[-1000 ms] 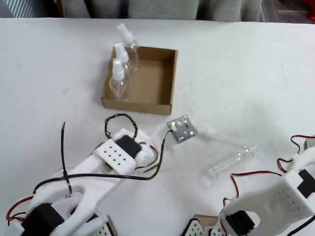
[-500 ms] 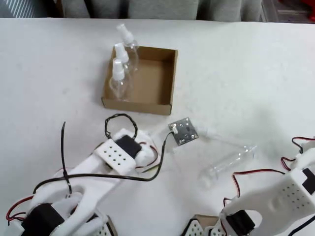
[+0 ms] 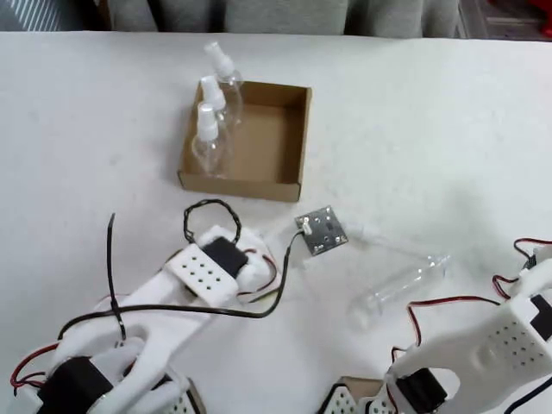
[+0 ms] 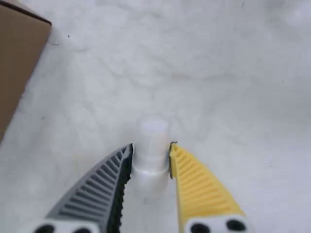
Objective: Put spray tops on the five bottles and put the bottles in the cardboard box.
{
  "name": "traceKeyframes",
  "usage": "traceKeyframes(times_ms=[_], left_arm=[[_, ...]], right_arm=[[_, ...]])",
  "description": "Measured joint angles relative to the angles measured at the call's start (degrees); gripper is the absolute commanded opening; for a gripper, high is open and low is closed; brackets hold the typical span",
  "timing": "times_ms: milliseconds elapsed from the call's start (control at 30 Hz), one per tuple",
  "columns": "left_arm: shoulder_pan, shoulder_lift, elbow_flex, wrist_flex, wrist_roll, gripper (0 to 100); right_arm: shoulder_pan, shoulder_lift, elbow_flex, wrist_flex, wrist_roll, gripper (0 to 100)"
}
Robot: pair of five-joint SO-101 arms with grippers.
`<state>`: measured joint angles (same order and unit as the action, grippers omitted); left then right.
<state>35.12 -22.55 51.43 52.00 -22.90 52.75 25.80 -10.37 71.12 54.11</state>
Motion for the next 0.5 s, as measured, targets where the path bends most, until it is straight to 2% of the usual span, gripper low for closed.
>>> traceKeyframes(times_ms=[133,333,500], left_arm=[[0.00,0.00,0.00,0.00,0.00,2],[0.00,0.00,0.00,0.00,0.00,2],[-0.09,0.00,0.00,0.00,0.00,2]], right_arm=[[0.00,-0.09,-5.54,5.98,0.00,1.6],[-0.88,-7.47,-9.23,24.35,0.00,1.6],[-2.99,-20.48,0.35,26.11,-1.76,1.6]])
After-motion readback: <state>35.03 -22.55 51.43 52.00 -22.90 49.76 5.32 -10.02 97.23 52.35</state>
